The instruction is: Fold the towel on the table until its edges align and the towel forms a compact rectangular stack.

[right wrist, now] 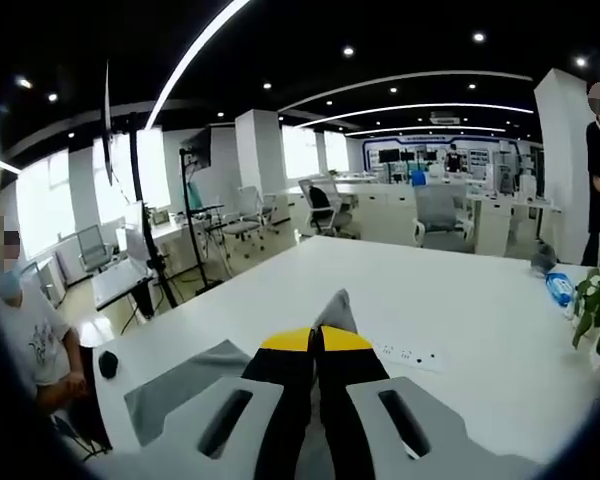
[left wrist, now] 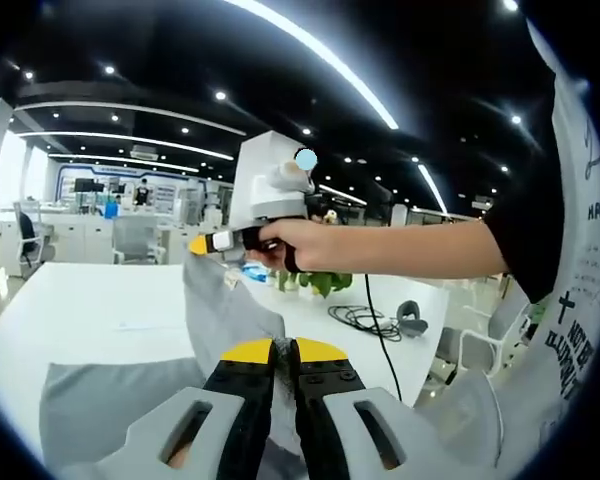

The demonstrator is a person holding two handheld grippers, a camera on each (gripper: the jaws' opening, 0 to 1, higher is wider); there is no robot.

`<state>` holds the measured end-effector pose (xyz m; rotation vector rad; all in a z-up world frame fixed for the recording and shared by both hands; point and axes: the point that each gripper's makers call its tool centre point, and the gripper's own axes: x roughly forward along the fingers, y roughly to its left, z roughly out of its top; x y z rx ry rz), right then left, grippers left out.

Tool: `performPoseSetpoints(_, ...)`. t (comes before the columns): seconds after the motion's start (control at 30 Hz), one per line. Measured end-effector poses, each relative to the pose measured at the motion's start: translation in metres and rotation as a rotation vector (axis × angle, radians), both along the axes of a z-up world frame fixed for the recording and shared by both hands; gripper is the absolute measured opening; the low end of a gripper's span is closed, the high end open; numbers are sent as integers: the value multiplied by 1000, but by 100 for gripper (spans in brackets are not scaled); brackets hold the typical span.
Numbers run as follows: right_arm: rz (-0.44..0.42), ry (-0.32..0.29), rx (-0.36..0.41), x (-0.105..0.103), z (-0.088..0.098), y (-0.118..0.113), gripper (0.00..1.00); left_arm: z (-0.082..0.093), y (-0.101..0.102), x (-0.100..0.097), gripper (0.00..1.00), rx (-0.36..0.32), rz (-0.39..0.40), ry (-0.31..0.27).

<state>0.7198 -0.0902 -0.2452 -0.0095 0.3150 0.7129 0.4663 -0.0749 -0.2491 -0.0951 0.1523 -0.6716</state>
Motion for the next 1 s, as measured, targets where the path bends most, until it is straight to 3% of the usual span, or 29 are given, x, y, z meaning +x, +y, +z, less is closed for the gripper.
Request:
performPoseSetpoints(0.27,50,-2,25,-7,7,39,0,11,37,0,6,8,92,-18)
performPoseSetpoints(0.37,58,-5,40,1,9,50,0,14,46,0,6,14,116,-24)
performPoseSetpoints(0.53,78,-11,55,-5,18,66,0,22,61,-1,6,15,154,-38)
performPoseSetpoints(0.77,112,-22,49,0,21,88,0,20,83,-5,6,24,207,-36)
performPoseSetpoints(0.83,122,-22,48,-10,22,93,0,22,88,-5,6,23,222,-38)
performPoseSetpoints(1.0,147,-19,53,-9,22,109,0,23,100,-6,6,21,248,-45)
